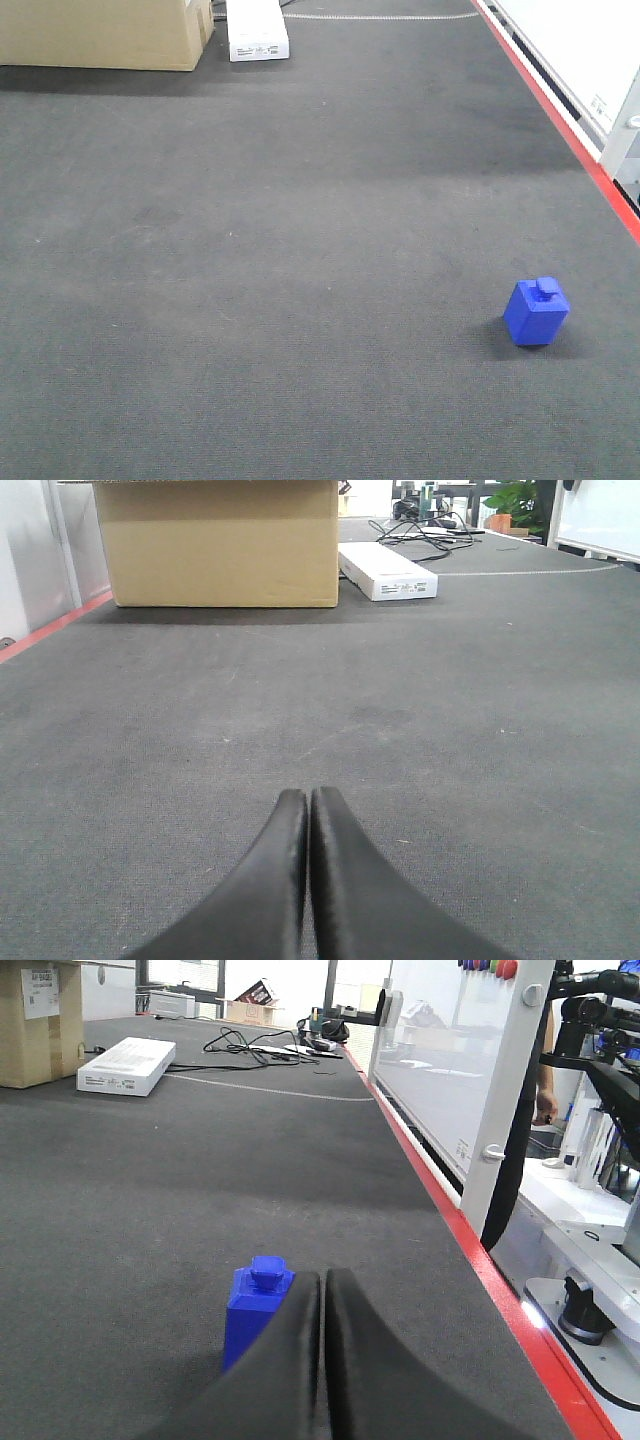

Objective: Pour parts from conveyor to right shelf

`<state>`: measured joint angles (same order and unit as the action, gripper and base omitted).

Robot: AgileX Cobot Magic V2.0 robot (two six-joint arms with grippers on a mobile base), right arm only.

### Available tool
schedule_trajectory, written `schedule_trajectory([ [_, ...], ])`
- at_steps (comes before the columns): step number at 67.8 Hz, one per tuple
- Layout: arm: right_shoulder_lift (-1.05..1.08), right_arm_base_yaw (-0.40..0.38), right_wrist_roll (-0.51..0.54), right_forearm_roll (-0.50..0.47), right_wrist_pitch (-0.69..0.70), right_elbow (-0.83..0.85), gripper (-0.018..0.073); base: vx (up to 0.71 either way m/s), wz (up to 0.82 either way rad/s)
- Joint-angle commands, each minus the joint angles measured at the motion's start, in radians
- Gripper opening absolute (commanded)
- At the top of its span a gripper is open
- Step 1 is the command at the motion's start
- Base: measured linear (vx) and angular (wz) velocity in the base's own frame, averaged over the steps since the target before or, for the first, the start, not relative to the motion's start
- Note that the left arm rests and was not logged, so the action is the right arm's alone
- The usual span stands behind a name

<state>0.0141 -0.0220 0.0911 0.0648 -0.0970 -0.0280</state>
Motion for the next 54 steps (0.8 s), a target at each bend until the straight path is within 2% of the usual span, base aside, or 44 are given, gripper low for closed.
schedule_trajectory([
  [1, 0.015, -0.006, 0.008, 0.009, 0.08, -0.001, -0.0008, 0.0, 0.0],
  [54, 0.015, -0.006, 0.008, 0.009, 0.08, -0.001, -0.0008, 0.0, 0.0],
])
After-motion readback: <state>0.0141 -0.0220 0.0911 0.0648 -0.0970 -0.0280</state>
